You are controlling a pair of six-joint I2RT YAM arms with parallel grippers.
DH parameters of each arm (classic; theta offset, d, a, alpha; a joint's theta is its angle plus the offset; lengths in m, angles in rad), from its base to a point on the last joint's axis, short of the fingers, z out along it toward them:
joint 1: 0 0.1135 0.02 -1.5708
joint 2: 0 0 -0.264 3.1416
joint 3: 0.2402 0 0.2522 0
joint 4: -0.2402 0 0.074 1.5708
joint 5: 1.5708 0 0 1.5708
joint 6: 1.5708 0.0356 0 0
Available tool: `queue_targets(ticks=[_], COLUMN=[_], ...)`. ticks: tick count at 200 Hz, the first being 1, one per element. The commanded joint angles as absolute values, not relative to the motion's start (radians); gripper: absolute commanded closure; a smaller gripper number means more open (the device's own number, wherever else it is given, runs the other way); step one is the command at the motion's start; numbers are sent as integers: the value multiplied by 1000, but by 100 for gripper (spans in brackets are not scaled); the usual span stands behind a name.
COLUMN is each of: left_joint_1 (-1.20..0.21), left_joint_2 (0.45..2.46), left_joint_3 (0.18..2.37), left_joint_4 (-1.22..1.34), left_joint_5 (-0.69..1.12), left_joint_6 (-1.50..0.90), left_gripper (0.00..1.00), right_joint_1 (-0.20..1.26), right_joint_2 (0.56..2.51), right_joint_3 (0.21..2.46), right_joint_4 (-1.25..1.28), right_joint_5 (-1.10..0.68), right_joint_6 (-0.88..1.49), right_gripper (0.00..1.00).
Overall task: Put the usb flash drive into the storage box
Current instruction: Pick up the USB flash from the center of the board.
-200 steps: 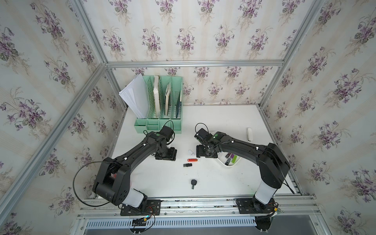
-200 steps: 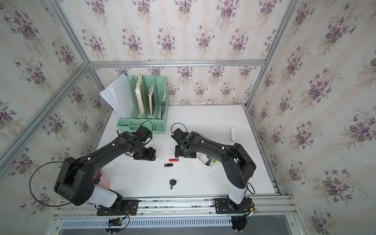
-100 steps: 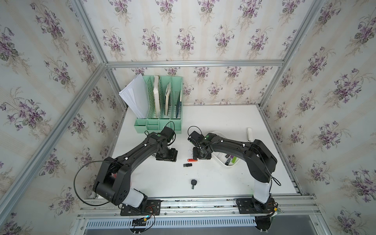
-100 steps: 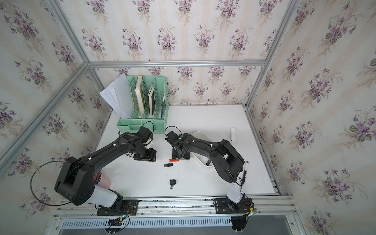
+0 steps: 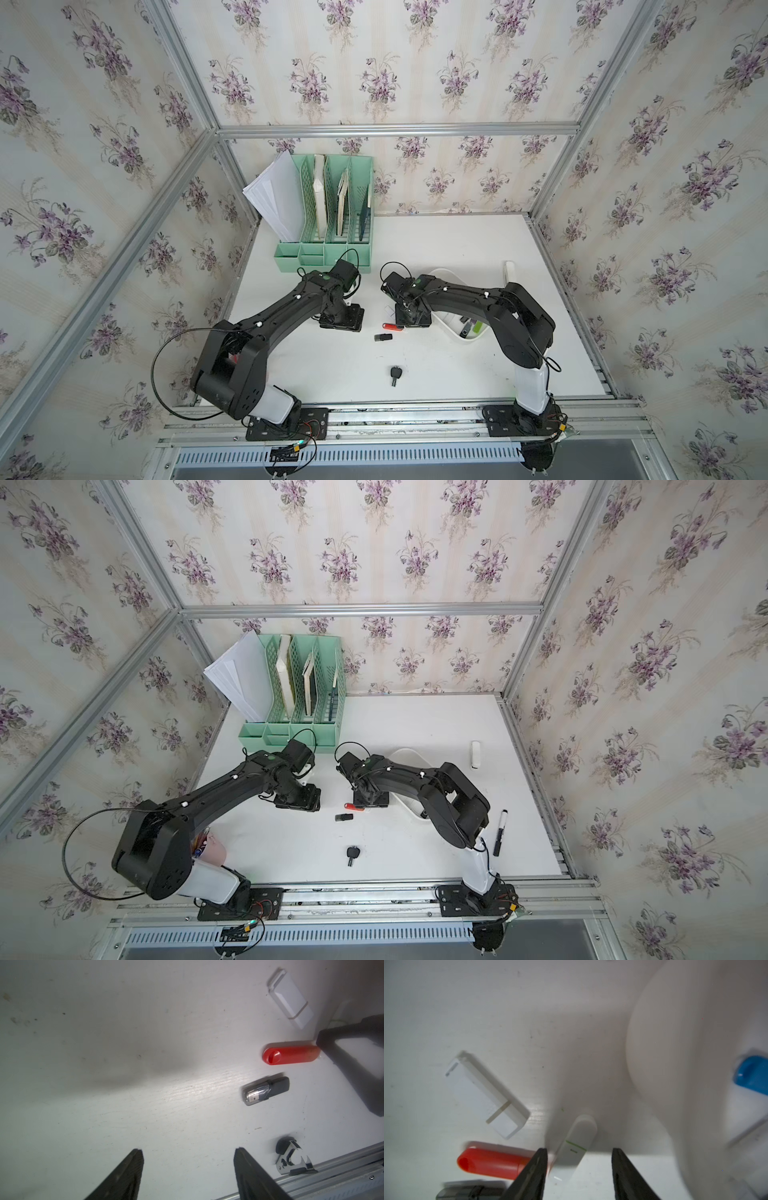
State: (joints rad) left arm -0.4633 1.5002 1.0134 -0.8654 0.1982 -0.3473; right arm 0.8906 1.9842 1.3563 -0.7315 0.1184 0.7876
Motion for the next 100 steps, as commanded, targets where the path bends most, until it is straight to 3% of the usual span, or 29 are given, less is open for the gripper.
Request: queue_targets(ticks=[1, 100], left_joint_1=[-477, -511], left_joint_2=[1509, 1514], left_joint_3=[1016, 999], left_joint_4=[-858, -846], left_joint_5=[205, 230], left_joint_6=[-321, -296], left_gripper=[26, 27], right_joint_1=[891, 889], right_joint_2=[1989, 1990], right_joint_3=[1354, 1328], right_joint_4=[-731, -687], right_joint_5=[116, 64], right_joint_6=[792, 778], right_gripper=[48, 73])
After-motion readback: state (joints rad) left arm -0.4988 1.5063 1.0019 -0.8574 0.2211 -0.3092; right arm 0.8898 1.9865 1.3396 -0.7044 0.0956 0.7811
